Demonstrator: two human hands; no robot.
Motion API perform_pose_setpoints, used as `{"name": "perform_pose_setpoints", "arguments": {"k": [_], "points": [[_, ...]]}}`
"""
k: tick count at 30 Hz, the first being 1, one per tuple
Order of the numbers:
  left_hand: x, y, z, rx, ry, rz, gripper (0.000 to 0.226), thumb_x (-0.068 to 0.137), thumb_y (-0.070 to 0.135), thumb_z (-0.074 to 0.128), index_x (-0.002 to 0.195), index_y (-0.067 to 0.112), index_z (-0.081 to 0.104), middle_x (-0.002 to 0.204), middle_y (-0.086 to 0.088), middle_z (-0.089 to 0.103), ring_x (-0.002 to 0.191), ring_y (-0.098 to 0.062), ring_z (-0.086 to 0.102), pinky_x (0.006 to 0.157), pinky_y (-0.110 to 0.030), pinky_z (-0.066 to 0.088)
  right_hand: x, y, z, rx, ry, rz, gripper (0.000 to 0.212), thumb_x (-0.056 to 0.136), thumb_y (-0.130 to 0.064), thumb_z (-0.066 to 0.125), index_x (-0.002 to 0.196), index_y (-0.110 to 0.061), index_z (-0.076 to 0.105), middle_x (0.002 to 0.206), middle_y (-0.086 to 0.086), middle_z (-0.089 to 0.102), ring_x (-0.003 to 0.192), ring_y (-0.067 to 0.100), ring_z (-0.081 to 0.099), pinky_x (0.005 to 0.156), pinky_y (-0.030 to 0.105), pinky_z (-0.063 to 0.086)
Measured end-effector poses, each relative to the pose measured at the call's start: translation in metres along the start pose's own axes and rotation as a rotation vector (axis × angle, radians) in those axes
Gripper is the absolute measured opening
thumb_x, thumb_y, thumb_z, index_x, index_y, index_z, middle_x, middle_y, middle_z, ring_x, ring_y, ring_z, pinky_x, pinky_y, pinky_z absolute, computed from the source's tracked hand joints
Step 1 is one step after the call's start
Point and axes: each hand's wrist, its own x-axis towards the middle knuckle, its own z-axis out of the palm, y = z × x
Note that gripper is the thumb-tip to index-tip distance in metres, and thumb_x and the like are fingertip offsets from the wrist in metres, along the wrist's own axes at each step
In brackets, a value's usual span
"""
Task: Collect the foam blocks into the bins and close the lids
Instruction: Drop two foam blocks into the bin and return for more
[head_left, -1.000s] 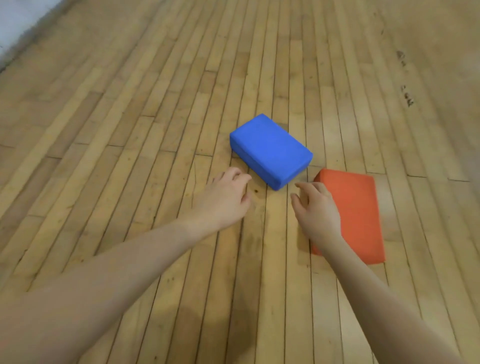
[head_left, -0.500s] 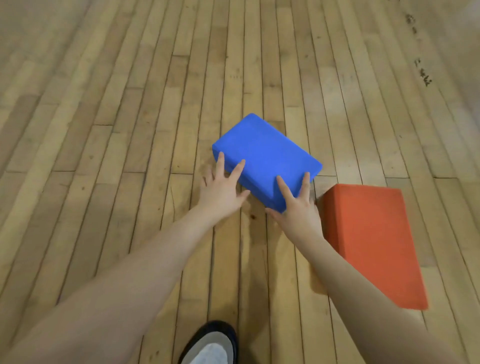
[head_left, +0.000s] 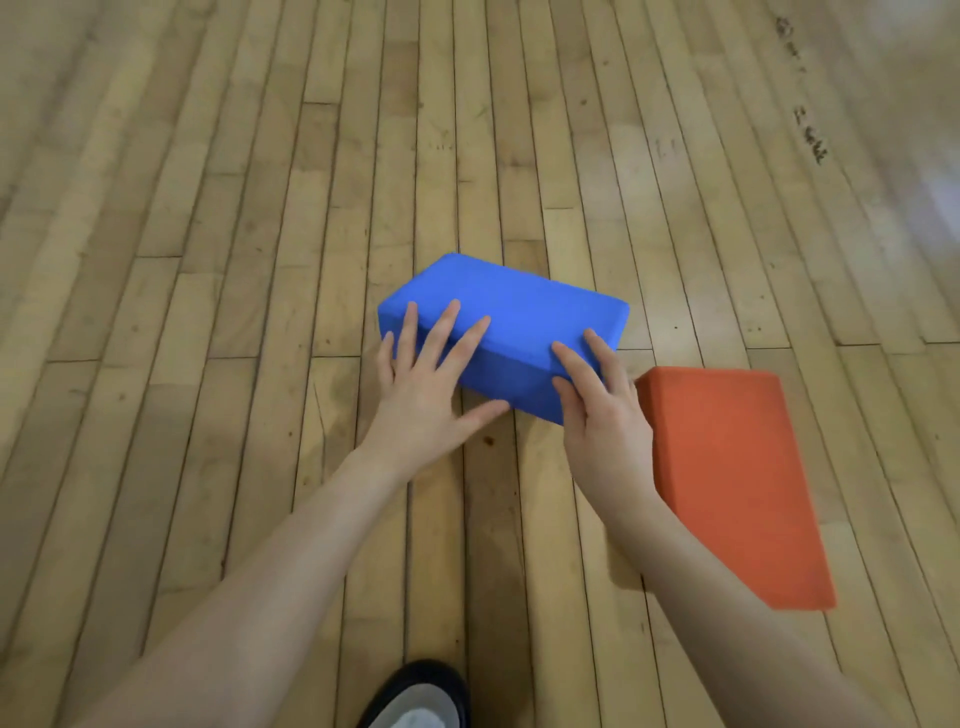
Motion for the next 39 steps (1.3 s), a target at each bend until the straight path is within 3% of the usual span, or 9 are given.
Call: {"name": "perform_pose_setpoints", "arguments": {"k": [4,9,14,16,19,23,30,33,39], "points": [[-0.018,0.010,-0.016,0.168,0.180,0.193,0.090,0.068,0.068,0.053,0.144,0.027,0.027,0.150,-0.001,0.033,0.139,-0.033,0.024,0.109,-0.048,0.012,-0.003,-0.017,-0.033,0.140,-0.006,0.049,0.037,0.093,-0.032,0.039,0.122,-0.025,0.060,0.138,-0.005,0.048,0.112,0.021,0.053,0.083,0.038,0.047],[-0.031,0.027,-0.033,0.299,0.390,0.342,0.075,0.075,0.063,0.063,0.137,0.025,0.042,0.133,0.000,0.055,0.111,-0.037,0.050,0.093,-0.048,0.031,-0.016,-0.017,-0.060,0.249,0.003,0.028,0.028,0.097,-0.024,0.047,0.123,-0.027,0.059,0.133,-0.010,0.049,0.109,0.002,0.048,0.087,0.034,0.045],[-0.051,0.059,-0.034,0.257,0.311,0.144,0.075,0.074,0.068,0.052,0.134,0.022,0.049,0.119,-0.002,0.060,0.089,-0.033,0.054,0.080,-0.043,0.031,-0.035,0.008,-0.080,0.465,0.056,0.192,0.039,0.100,-0.028,0.042,0.138,-0.029,0.042,0.123,-0.017,0.047,0.108,-0.007,0.049,0.091,0.013,0.040],[-0.055,0.078,-0.028,0.247,0.250,0.031,0.076,0.073,0.069,0.046,0.132,0.022,0.052,0.114,-0.005,0.061,0.084,-0.033,0.053,0.078,-0.043,0.031,-0.050,0.034,-0.079,0.327,0.055,0.268,0.040,0.099,-0.035,0.040,0.139,-0.029,0.042,0.133,-0.012,0.045,0.120,0.000,0.044,0.102,0.028,0.037],[-0.051,0.108,-0.021,0.278,0.145,-0.102,0.074,0.077,0.070,0.040,0.135,0.026,0.048,0.112,-0.007,0.059,0.083,-0.032,0.050,0.079,-0.041,0.025,-0.071,0.073,-0.073,-0.083,-0.084,0.410,0.052,0.093,-0.050,0.042,0.142,-0.034,0.035,0.152,-0.002,0.027,0.139,0.025,0.024,0.113,0.051,0.015],[-0.052,0.130,-0.002,0.373,0.002,-0.166,0.073,0.082,0.064,0.046,0.144,0.027,0.033,0.122,-0.009,0.052,0.089,-0.032,0.048,0.083,-0.042,0.029,-0.085,0.094,-0.064,-0.308,-0.284,0.398,0.075,0.083,-0.063,0.052,0.147,-0.042,0.018,0.159,0.005,0.000,0.144,0.032,-0.007,0.107,0.064,-0.008],[-0.062,0.117,0.002,0.399,0.040,0.062,0.073,0.074,0.047,0.068,0.138,0.019,0.046,0.117,-0.014,0.055,0.080,-0.034,0.053,0.073,-0.043,0.037,-0.080,0.095,-0.058,-0.227,-0.220,0.390,0.062,0.087,-0.037,0.058,0.144,-0.037,0.033,0.158,0.010,0.008,0.144,0.037,-0.005,0.104,0.068,-0.007],[-0.066,0.127,0.000,0.370,0.094,0.026,0.065,0.075,0.049,0.067,0.132,0.020,0.054,0.111,-0.016,0.059,0.073,-0.032,0.054,0.069,-0.041,0.040,-0.078,0.087,-0.077,-0.036,-0.158,0.408,0.055,0.091,-0.029,0.055,0.142,-0.039,0.036,0.157,0.008,0.017,0.145,0.034,0.003,0.109,0.065,0.000],[-0.061,0.149,-0.014,0.294,0.074,-0.155,0.066,0.082,0.056,0.055,0.139,0.023,0.044,0.115,-0.018,0.055,0.084,-0.033,0.052,0.074,-0.041,0.037,-0.084,0.070,-0.112,0.241,-0.098,0.272,0.046,0.097,-0.012,0.046,0.135,-0.036,0.047,0.151,0.004,0.031,0.137,0.018,0.033,0.107,0.026,0.027]]}}
